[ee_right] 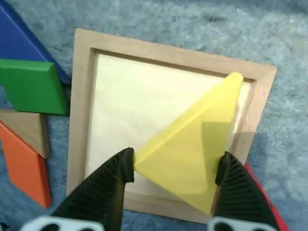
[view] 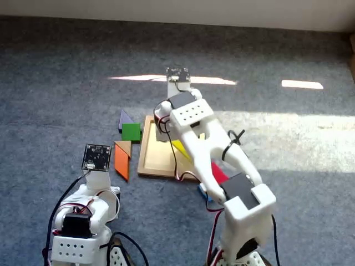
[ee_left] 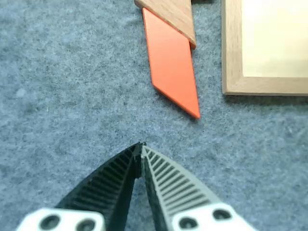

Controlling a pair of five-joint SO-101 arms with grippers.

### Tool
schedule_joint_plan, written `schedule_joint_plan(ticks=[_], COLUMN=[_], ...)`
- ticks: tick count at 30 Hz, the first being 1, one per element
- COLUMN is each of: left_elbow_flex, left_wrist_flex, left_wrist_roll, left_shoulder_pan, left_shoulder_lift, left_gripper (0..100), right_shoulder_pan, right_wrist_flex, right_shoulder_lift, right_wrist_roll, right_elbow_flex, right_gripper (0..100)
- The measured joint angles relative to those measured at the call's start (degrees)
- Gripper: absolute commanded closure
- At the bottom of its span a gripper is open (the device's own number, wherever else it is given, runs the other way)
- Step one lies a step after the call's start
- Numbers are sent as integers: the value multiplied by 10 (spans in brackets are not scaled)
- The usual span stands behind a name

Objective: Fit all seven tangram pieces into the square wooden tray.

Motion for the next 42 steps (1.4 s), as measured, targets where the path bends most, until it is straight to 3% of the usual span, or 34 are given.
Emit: schedule_joint_plan(ticks=[6, 22, 30, 35, 42], left_elbow_flex=[0, 0, 0, 0, 0], left_wrist_flex=[0, 0, 0, 0, 0], left_wrist_roll=[1, 1, 1, 1, 1], left_shoulder_pan=[0, 0, 0, 0, 0], left_shoulder_lift=[0, 0, 0, 0, 0], left_gripper=[994, 994, 994, 994, 994], right_shoulder_pan=[-4, 2, 4, 4, 16], right_wrist_flex=[5, 15, 73, 32, -9], right_shoulder_lift=[18, 33, 29, 28, 28], right_wrist_roll=[-28, -9, 56, 96, 108], right_elbow_flex=[-2, -2, -56, -17, 45], right_gripper=[827, 824, 836, 925, 929])
